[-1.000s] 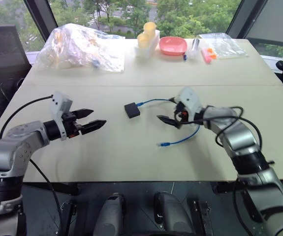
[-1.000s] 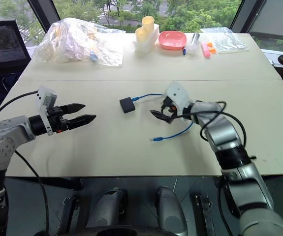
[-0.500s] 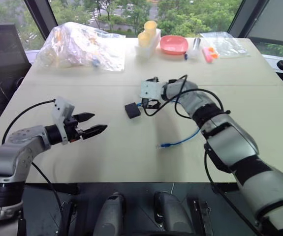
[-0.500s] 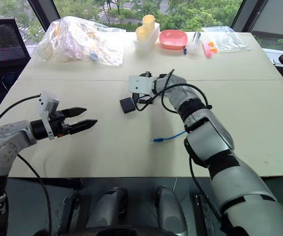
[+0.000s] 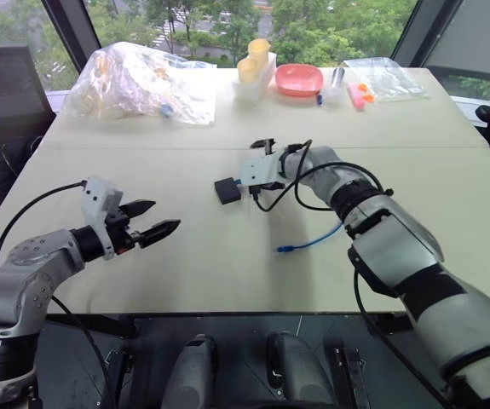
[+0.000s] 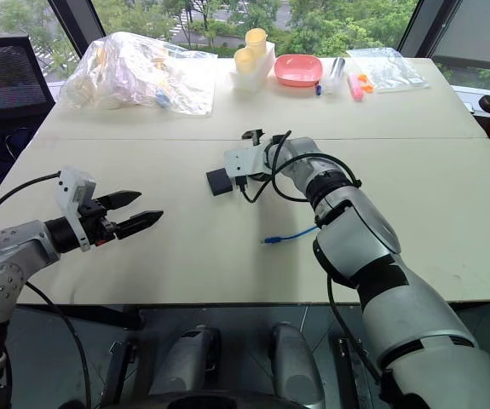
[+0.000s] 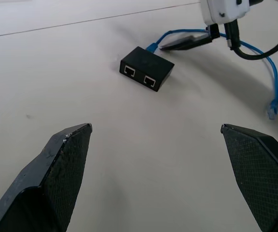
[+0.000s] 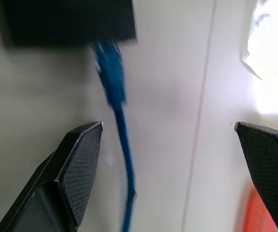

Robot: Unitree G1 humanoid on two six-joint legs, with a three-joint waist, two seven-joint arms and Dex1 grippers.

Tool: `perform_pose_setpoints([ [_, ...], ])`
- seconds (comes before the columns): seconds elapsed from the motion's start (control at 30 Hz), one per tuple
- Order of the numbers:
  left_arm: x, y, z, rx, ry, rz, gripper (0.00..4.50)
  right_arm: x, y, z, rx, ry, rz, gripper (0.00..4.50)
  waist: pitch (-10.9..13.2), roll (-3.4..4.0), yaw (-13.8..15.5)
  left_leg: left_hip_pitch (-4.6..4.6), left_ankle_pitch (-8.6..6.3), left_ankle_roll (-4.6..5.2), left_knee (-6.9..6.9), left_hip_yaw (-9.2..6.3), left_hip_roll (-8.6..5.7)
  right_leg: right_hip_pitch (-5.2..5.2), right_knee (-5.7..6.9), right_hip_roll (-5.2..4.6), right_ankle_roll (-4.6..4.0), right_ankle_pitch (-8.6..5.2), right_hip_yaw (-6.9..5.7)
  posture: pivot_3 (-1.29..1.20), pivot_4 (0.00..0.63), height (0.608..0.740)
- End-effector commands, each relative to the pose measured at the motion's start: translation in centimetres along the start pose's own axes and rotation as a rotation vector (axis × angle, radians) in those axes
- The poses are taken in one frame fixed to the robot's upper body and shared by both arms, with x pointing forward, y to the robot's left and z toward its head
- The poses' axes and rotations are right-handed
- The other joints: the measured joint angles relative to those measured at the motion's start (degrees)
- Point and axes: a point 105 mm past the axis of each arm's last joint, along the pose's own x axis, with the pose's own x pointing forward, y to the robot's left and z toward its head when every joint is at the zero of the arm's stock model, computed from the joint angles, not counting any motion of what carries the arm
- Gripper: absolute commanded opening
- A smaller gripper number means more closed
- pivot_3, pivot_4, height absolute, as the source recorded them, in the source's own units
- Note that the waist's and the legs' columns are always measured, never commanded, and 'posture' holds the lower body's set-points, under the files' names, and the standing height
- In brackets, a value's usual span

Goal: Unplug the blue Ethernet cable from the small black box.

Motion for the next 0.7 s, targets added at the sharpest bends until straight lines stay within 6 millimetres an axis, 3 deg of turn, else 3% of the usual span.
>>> perform_pose_setpoints([
  [0.03, 0.4, 0.0, 1.5, 0.062, -0.039, -0.012, 4.49, 0.5, 0.3, 0.2, -0.026, 0.027, -0.07, 4.5, -0.01, -0.02, -0.03, 0.0, 0.0, 0.0, -0.01, 0.0, 0.0, 0.0, 0.01, 0.01, 0.0, 0.0, 0.0, 0.0, 0.15, 0.74],
  [0.27, 0.7, 0.2, 1.8, 0.074, -0.04, -0.018, 4.49, 1.8, 2.8, 3.1, 0.04, -0.067, -0.054, 4.5, -0.09, -0.14, -1.59, 0.75, -0.01, 0.02, -0.17, 0.07, 0.03, 0.57, -0.01, 0.05, 0.0, -0.01, 0.09, 0.0, 0.15, 0.74],
  [0.47, 0.8, 0.1, 1.5, 0.074, -0.037, -0.018, 4.49, 2.3, 5.1, 5.8, 0.036, -0.186, -0.012, 4.5, -0.16, -0.26, -2.63, 0.83, -0.01, 0.02, -0.23, 0.07, 0.06, 0.59, 0.04, 0.11, 0.0, -0.01, 0.17, 0.0, 0.15, 0.74],
  [0.7, 0.9, 0.2, 1.3, 0.066, -0.035, -0.015, 4.49, 2.8, 5.4, 6.3, 0.007, -0.152, -0.072, 4.5, -0.42, -0.69, -3.11, 1.76, -0.01, 0.03, -0.99, 0.35, 0.1, 0.87, 0.02, 0.28, -0.03, -0.07, 0.76, 0.0, 0.15, 0.74],
])
